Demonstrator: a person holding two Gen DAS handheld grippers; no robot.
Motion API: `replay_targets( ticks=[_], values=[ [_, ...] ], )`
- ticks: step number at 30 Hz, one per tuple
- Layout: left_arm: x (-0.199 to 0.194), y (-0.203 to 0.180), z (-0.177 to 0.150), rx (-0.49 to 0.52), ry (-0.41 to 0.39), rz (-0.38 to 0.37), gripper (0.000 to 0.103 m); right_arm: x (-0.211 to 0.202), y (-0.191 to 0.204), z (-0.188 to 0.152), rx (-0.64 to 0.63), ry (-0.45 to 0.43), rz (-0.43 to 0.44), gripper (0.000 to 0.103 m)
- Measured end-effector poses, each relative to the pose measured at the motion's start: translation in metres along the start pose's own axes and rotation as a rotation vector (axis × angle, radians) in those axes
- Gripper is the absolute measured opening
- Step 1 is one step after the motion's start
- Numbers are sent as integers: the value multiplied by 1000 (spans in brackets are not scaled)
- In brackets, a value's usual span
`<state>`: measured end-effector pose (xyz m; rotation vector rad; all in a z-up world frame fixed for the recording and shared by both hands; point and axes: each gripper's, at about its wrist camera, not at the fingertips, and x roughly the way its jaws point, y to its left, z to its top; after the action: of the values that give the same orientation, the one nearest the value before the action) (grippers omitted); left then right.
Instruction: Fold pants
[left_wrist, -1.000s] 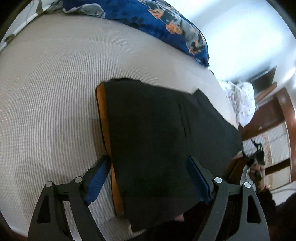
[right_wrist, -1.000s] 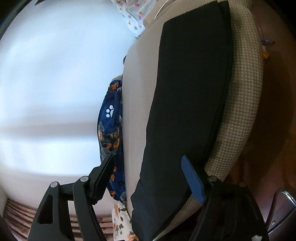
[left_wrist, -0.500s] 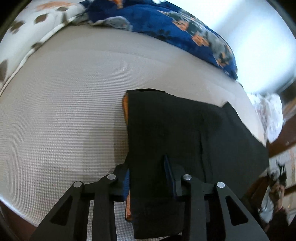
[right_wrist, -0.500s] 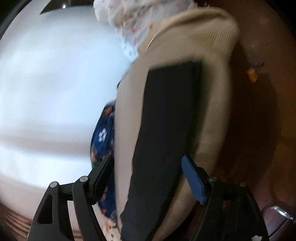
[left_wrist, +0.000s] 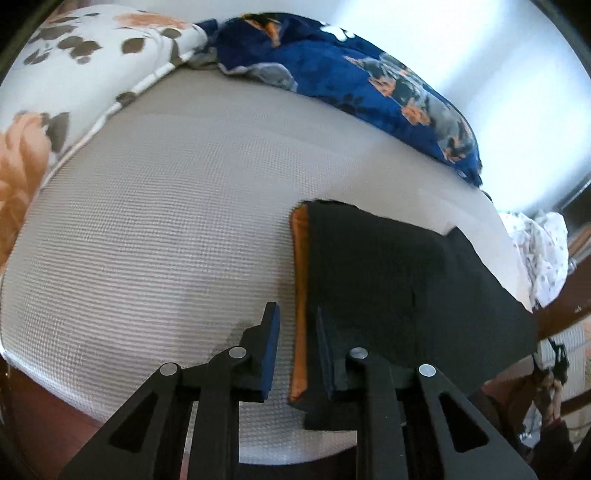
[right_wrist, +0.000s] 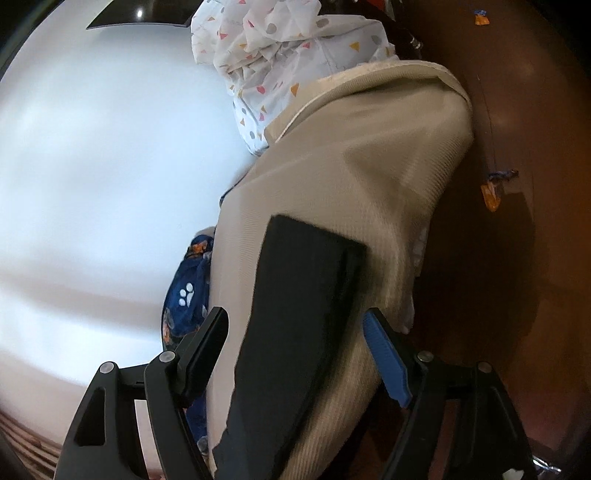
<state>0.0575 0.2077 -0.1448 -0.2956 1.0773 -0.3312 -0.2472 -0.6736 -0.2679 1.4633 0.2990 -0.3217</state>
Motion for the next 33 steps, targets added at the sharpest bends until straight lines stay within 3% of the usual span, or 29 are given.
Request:
replay_targets(
  ticks=[5, 7, 9, 17, 20, 22, 26, 29, 33],
  values=[
    [13, -24, -2, 67, 46, 28, 22, 19, 5, 7, -31, 50, -69, 74],
    [16, -27, -3, 74, 50, 48, 22, 21, 9, 6, -50, 52, -78, 68],
    [16, -24, -3, 56, 56, 40, 22, 24, 23, 3, -123, 74, -122, 16],
    [22, -25, -11, 7, 69, 22, 24, 48, 76, 17, -282, 103, -208, 14],
    [24, -30, -20, -28, 83, -15, 33, 49, 90, 28, -306, 48, -178, 13],
    [25, -38, -28, -13, 89, -6, 47, 48, 86, 33, -293, 11, -151, 12],
    [25, -52, -33, 57, 75, 36, 51, 64, 50, 36, -228, 61, -200, 13],
    [24, -51, -30, 39, 81, 42, 51, 62, 27, 39, -116, 69, -92, 20],
    [2, -47, -27, 2, 3, 37, 51, 58, 26, 38, -93, 86, -35, 41]
  ],
)
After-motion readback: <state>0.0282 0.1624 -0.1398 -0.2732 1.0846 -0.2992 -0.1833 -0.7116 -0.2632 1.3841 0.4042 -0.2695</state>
